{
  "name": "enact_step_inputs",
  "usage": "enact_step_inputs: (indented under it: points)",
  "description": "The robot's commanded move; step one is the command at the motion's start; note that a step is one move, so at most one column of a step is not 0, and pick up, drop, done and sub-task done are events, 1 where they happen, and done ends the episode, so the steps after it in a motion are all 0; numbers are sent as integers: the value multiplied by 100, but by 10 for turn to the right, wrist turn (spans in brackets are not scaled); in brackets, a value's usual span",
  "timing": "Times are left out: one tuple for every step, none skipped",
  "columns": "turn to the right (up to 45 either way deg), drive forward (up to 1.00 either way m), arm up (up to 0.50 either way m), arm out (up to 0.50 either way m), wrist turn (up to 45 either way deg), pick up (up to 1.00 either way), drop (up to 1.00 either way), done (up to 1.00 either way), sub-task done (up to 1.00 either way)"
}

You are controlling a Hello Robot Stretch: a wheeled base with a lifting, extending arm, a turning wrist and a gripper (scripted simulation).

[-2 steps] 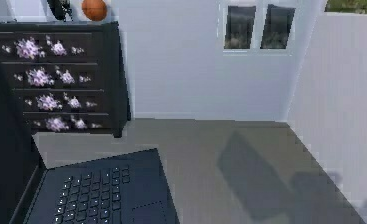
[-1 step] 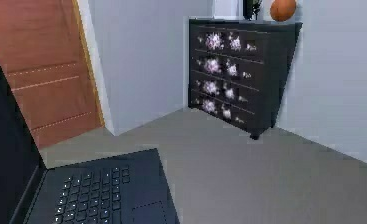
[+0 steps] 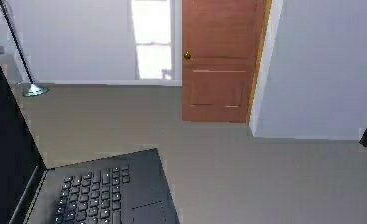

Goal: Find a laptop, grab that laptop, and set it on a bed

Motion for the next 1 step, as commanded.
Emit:
enact_step_inputs:
  points:
    - [0, 70, 0, 0, 0, 0, 0, 0, 0]
